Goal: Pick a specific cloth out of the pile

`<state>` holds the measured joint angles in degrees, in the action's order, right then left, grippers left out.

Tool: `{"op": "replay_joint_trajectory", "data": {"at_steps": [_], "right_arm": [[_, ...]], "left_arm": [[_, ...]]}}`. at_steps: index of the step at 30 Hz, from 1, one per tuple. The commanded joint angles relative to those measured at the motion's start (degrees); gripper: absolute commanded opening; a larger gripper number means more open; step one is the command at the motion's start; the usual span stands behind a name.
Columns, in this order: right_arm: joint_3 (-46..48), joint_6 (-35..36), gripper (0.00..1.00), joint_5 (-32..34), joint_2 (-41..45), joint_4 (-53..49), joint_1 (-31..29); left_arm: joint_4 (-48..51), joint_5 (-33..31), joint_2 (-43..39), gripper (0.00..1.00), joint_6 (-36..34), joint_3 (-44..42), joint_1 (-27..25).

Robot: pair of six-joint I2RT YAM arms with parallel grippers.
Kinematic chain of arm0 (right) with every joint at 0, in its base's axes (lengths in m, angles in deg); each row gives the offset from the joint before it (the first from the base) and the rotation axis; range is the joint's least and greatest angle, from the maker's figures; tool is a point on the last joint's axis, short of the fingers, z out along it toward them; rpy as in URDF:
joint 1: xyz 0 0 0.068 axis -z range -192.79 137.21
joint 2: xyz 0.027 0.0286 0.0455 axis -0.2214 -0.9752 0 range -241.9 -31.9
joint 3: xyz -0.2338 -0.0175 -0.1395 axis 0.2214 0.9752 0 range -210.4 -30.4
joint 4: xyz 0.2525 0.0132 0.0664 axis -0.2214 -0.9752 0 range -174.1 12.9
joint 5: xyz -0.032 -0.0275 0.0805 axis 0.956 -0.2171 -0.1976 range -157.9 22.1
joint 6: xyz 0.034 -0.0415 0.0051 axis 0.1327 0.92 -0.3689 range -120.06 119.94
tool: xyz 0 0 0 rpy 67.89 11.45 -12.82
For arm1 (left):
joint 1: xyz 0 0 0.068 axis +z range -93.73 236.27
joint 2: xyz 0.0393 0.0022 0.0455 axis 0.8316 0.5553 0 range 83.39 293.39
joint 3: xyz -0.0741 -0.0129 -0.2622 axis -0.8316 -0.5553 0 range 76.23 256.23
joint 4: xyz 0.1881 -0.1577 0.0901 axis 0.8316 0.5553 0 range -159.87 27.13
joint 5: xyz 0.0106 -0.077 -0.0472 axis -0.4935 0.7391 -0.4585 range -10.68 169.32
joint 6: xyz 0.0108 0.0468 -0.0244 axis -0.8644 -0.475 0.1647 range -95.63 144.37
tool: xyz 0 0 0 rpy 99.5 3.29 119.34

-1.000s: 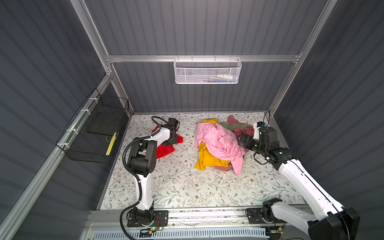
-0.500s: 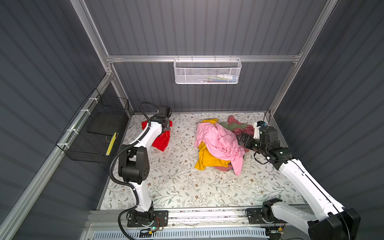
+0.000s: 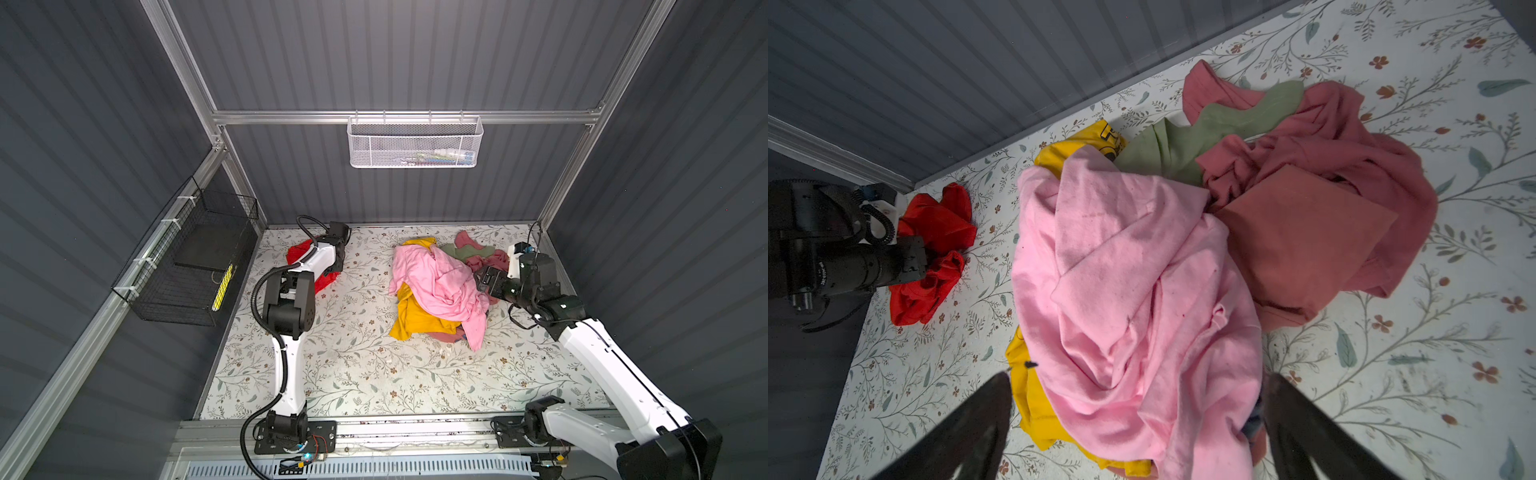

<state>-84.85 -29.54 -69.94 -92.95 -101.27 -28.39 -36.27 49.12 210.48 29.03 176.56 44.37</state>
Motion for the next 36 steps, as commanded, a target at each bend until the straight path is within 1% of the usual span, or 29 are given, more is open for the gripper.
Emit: {"op": "replay_joint_trajectory", "data": {"at_steps": [1, 2, 4, 5, 6, 7, 9, 12, 14, 15, 18, 20, 23, 25, 26, 31, 34, 36], "right_arm": [[-1.1, 0.8, 0.94, 0.8, 0.4, -0.8, -0.2], [-1.1, 0.8, 0.94, 0.8, 0.2, -0.9, -0.2], [-1.1, 1.1, 0.94, 0.7, -0.1, -0.9, -0.2], [-1.2, 1.2, 0.94, 0.8, -0.1, -0.8, -0.2], [-1.1, 1.6, 0.95, 0.8, 0.0, -0.8, -0.2], [-1.2, 2.0, 0.95, 1.1, 0.1, -1.0, -0.2], [-1.2, 2.9, 0.95, 1.8, 0.3, -1.5, -0.1], [-1.4, 4.7, 0.97, 3.1, 0.9, -2.5, 0.0], [-1.4, 5.8, 0.98, 4.0, 1.5, -3.0, 0.3], [-1.4, 6.5, 0.99, 4.5, 1.9, -3.2, 0.5], [-1.4, 8.0, 0.99, 5.2, 2.9, -3.6, 1.5], [-1.2, 9.3, 0.99, 5.3, 3.4, -3.9, 2.3], [-0.5, 12.8, 0.99, 6.3, 4.2, -3.9, 3.2], [0.6, 15.4, 0.99, 7.5, 5.0, -3.1, 3.6], [1.6, 16.9, 0.99, 8.1, 5.7, -2.0, 3.8], [10.5, 24.7, 0.99, 12.6, 10.9, 8.8, 4.9], [20.5, 28.7, 0.99, 14.3, 14.7, 21.3, 6.1], [28.2, 30.4, 0.99, 16.1, 16.3, 32.4, 6.6]], "left_arm": [[0.9, 3.3, -1.0, 0.0, -1.2, -1.8, 0.1], [0.6, 4.0, -1.3, 0.02, -1.1, -2.4, 0.1], [0.0, 5.3, -2.2, 0.2, -0.8, -3.6, 0.1], [0.0, 5.6, -2.5, 0.24, -0.7, -3.7, 0.1], [0.2, 5.9, -2.9, 0.31, -0.7, -3.9, 0.1], [0.5, 5.9, -3.3, 0.42, -0.5, -3.9, 0.1], [1.2, 5.9, -4.0, 0.6, -0.4, -4.1, 0.1], [1.9, 5.9, -5.8, 0.76, 0.0, -4.6, 0.1], [2.3, 5.8, -7.4, 0.79, 0.5, -5.0, 0.1], [2.4, 5.6, -8.4, 0.82, 0.8, -5.2, 0.1], [2.3, 5.6, -11.8, 0.86, 2.0, -6.1, 0.1], [2.0, 5.2, -14.3, 0.92, 2.7, -7.0, 0.1], [1.6, 5.1, -18.4, 0.95, 3.5, -8.9, -0.1], [0.8, 4.8, -21.6, 0.99, 4.1, -11.3, -0.2], [0.0, 4.7, -23.0, 1.0, 4.2, -12.8, -0.3], [-7.7, 6.0, -33.8, 1.0, 4.6, -26.2, -0.6], [-13.8, 5.8, -41.0, 1.0, 4.7, -35.6, -0.6], [-18.5, 6.3, -45.4, 1.0, 4.2, -42.4, -0.6]]}}
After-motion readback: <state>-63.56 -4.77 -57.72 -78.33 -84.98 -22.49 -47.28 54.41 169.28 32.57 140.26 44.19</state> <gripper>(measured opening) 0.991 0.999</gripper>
